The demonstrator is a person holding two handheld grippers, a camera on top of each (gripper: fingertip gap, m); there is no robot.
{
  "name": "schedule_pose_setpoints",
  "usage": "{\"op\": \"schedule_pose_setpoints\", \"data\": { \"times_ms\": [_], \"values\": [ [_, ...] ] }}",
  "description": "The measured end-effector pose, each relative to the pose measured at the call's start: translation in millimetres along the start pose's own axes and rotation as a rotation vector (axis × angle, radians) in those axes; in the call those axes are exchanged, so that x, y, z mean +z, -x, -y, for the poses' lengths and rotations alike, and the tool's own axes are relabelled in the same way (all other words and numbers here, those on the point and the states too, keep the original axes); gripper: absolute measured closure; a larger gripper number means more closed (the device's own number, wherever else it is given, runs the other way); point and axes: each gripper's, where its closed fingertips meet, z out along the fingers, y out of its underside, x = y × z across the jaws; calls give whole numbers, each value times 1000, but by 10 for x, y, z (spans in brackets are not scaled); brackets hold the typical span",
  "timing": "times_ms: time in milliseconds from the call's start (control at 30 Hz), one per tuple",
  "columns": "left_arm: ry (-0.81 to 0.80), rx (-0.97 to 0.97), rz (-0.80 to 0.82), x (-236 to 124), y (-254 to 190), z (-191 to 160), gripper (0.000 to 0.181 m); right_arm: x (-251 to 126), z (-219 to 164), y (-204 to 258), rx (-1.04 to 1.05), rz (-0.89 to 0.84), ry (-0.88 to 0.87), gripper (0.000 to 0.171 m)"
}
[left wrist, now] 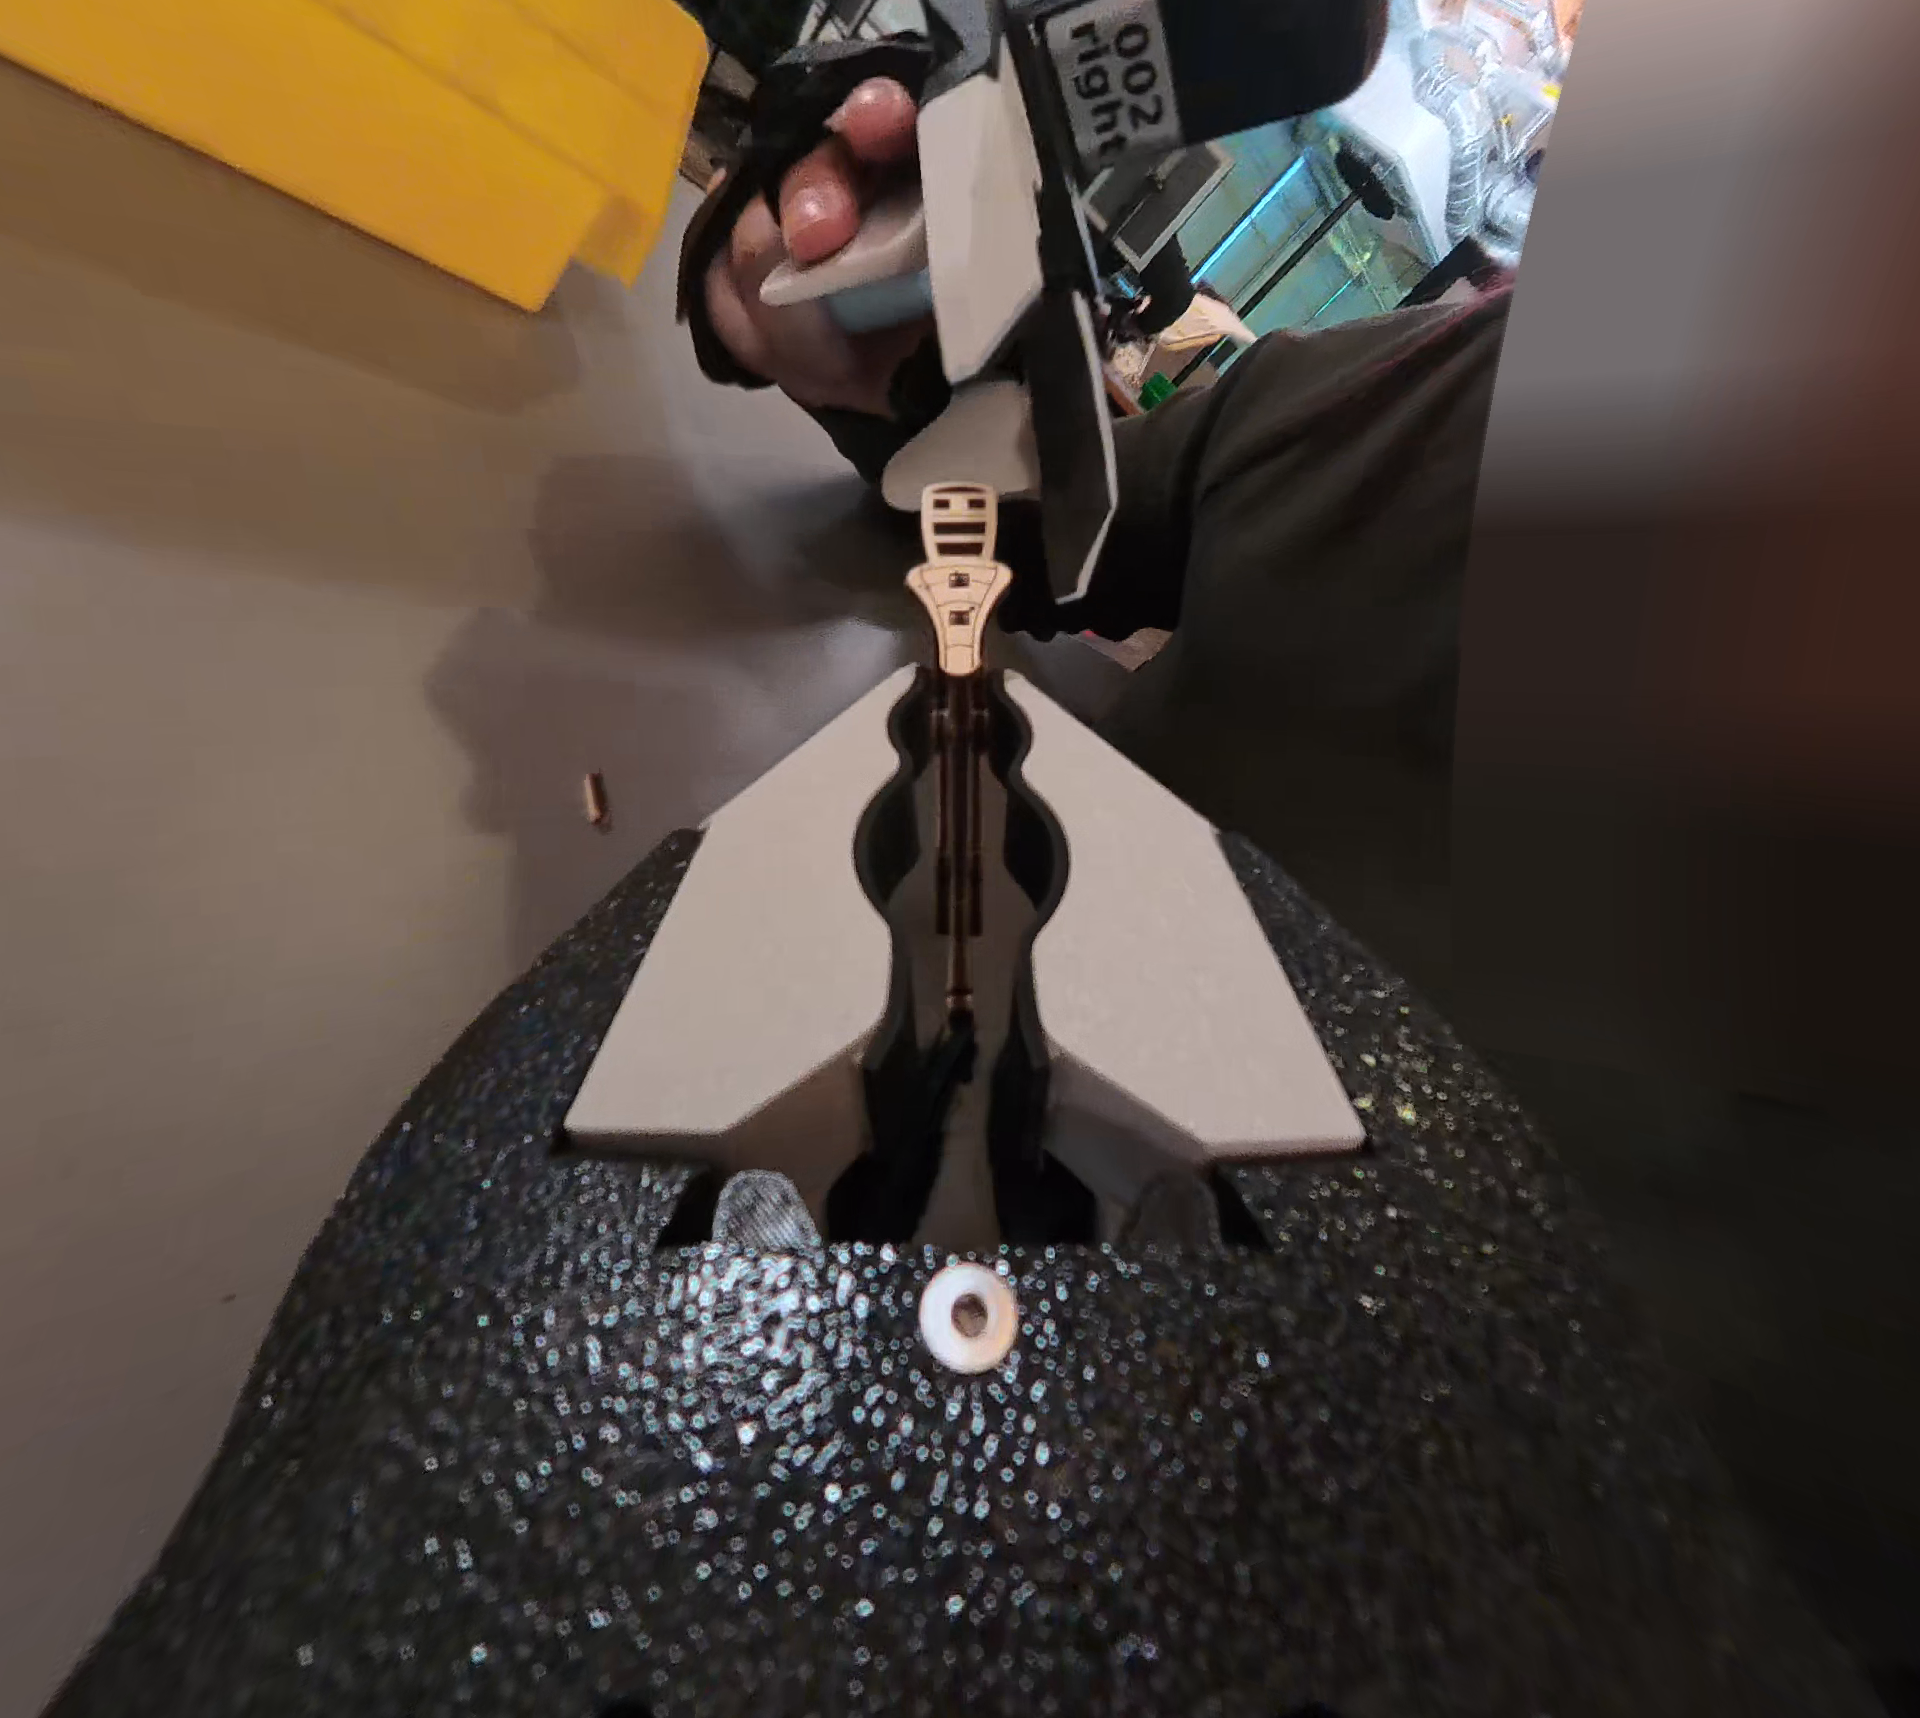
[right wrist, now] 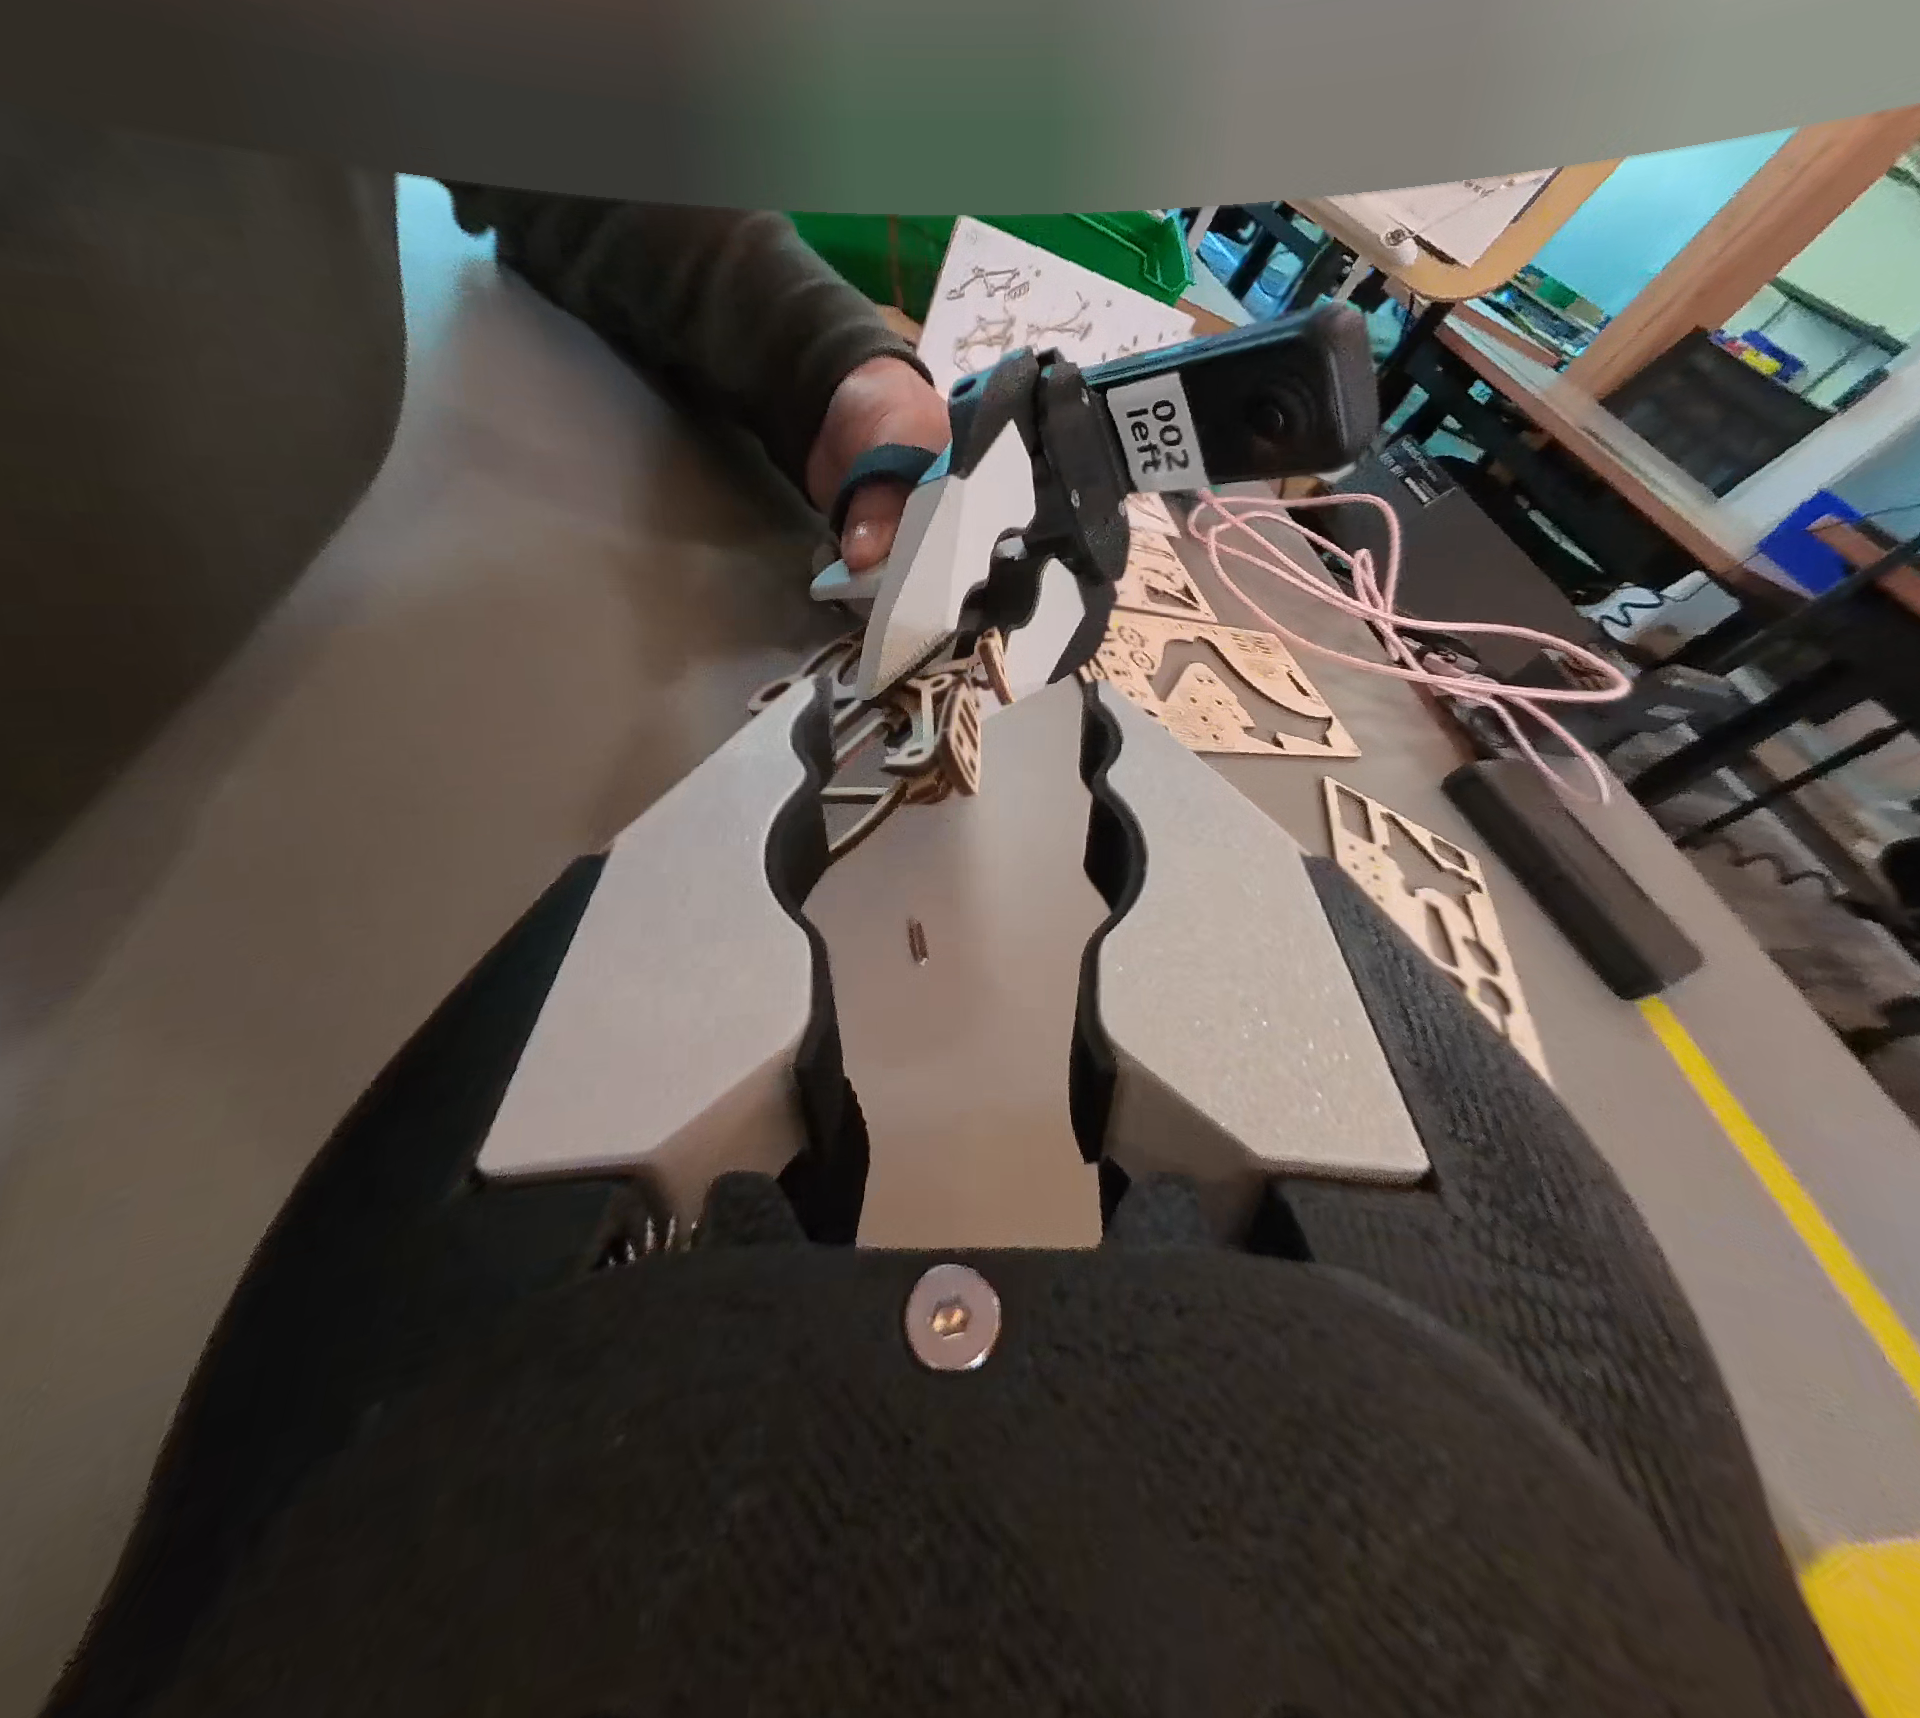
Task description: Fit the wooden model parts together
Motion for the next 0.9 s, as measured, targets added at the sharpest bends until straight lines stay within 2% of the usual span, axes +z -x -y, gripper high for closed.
{"op": "schedule_pose_setpoints", "data": {
  "times_ms": [33, 200, 533, 700, 900],
  "values": [
    [-14, -34, -16, -3, -5, 11, 175, 2, 13, -5, 18, 3, -15, 125],
    [-90, -152, -79, -77, 3, 116, 174, -7, 53, -75, 1, -54, -48, 124],
    [-56, -149, -57, -42, 31, 61, 174, -29, 139, -152, -87, -177, -142, 124],
    [-61, -21, -58, -22, -62, 56, 174, -99, 225, -151, -181, -235, -196, 127],
    [-245, 86, -101, -203, -153, 323, 174, -218, 302, -221, -237, -315, -248, 127]
  ]
}}
